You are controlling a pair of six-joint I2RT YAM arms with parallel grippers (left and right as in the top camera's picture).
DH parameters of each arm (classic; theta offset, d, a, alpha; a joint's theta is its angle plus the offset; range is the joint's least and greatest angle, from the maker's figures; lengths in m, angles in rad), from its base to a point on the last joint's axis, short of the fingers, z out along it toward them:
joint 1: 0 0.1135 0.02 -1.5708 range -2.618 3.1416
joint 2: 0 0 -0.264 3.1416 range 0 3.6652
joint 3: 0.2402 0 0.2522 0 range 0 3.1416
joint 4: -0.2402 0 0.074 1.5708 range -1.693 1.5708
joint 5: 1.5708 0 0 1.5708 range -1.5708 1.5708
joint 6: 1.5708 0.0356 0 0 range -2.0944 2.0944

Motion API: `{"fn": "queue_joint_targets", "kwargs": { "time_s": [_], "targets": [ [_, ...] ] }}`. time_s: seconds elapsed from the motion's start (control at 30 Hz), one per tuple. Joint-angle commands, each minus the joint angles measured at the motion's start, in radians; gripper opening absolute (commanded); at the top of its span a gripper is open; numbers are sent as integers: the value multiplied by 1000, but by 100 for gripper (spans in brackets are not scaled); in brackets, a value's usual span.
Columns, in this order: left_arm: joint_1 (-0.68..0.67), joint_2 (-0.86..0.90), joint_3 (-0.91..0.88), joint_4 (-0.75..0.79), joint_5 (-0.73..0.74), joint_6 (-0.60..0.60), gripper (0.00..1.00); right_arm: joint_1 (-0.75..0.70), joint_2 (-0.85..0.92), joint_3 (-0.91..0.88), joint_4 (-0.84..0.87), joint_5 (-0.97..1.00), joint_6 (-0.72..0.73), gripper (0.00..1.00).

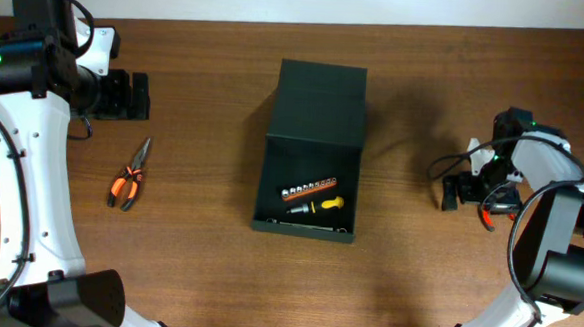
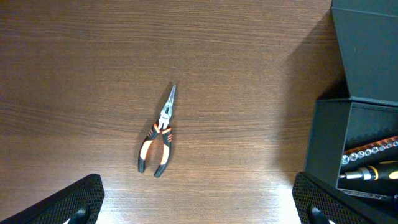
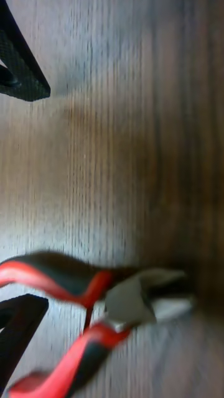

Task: Pack container
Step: 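Raise right gripper and move it over the red cutters, then lower right gripper onto the red-black diagonal cutters and grasp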

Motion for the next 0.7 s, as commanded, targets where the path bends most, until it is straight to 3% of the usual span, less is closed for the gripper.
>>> {"fn": "queue_joint_targets", "kwargs": {
  "time_s": [0.0,0.13,0.5,0.67],
  "targets": [
    [0,-13,3,-1,15,-2,99,-2,-8,-27,24,-32,-3,99],
    [0,-13,3,-1,15,-2,99,-2,-8,-38,38,-36,-2,100],
    [0,-13,3,-11,15,-2,99,-2,-8,-39,48,-35,2,63],
    [0,-13,3,-20,15,-2,99,-2,-8,-39,55,-35,2,54]
  ]
}}
